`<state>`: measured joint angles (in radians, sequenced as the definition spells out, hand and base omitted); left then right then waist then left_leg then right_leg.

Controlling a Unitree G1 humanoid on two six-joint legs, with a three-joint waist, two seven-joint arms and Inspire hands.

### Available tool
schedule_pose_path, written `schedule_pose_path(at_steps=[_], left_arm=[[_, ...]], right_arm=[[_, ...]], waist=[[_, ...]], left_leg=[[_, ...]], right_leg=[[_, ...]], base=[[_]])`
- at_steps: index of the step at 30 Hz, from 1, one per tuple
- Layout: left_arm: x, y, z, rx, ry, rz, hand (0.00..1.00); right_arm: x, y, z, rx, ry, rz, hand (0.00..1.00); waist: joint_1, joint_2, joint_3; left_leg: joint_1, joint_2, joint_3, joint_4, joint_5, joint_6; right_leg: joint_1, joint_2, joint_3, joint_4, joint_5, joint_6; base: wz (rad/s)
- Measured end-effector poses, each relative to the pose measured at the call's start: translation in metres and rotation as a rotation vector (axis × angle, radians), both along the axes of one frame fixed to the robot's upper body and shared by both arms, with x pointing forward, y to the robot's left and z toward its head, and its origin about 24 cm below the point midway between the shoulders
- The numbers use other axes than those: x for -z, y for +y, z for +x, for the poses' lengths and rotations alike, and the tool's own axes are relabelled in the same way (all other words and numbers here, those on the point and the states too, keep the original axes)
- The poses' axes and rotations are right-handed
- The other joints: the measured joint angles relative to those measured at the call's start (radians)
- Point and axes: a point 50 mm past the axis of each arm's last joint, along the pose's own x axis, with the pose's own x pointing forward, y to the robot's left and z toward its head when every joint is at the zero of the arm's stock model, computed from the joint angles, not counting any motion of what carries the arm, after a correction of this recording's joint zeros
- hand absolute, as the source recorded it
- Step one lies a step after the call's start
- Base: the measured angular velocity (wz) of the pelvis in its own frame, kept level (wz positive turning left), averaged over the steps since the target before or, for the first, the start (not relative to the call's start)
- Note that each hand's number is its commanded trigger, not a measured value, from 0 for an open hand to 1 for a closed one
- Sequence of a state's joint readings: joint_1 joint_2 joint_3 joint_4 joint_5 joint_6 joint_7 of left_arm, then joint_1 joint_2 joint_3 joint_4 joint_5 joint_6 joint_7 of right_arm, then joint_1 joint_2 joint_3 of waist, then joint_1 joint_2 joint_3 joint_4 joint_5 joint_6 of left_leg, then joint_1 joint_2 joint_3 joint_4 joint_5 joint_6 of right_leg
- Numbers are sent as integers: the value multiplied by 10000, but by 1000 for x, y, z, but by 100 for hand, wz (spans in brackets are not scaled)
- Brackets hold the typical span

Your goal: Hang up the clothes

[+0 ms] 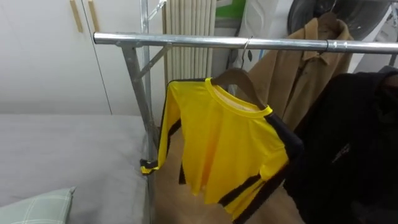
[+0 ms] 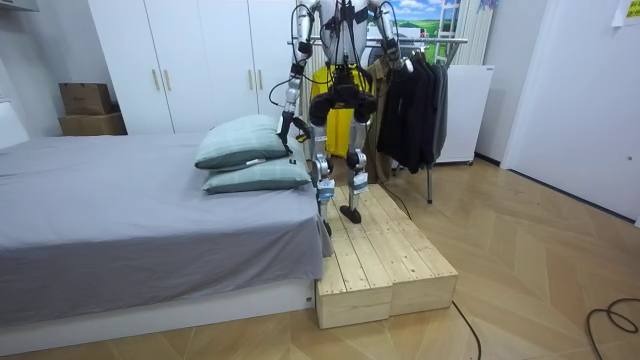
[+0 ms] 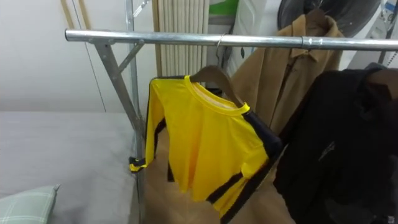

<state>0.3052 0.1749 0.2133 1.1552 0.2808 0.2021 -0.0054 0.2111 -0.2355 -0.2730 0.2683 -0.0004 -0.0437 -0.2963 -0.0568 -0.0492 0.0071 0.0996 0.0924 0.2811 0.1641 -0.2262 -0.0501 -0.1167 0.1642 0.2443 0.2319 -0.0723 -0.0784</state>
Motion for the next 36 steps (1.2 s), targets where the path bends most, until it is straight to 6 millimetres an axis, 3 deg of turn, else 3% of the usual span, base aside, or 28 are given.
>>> schedule_pose_path(at_steps=[4, 13, 25, 30, 36], left_arm=[[0, 0, 0, -33, 7, 17, 0], [0, -1, 1, -59, -168, -21, 0], [5, -11, 13, 803, -492, -116, 0], [6, -15, 18, 827, -756, 16, 0], [7, -15, 30, 384, -1130, 229, 0]], right_arm=[[40, 17, -19, -14, 1229, 1856, 0], [105, 47, -69, 94, 3660, 4910, 0], [134, 77, -93, -1393, 5457, 6519, 0], [142, 90, -102, -1710, 5989, 7163, 0], [144, 92, -101, -1923, 6086, 7385, 0]], waist=[[-12, 3, 11], [-8, 160, 80], [174, 516, 62], [229, 514, 66], [249, 473, 70]], left_leg=[[-2, 5, 103, 4, -15, -2], [-5, 9, 29, 28, -64, 8], [1, -2, -112, 30, -67, 14], [-24, -16, -136, 56, -67, 15], [-21, -16, -160, 40, -71, 18]], right_leg=[[-50, -1, 1, 66, -40, -7], [-20, -60, -183, 51, -54, -22], [9, -55, -93, 49, -75, -20], [0, -45, -65, 51, -97, 11], [2, -90, -294, 47, -81, -4]], base=[[-6], [2], [2], [0], [0]])
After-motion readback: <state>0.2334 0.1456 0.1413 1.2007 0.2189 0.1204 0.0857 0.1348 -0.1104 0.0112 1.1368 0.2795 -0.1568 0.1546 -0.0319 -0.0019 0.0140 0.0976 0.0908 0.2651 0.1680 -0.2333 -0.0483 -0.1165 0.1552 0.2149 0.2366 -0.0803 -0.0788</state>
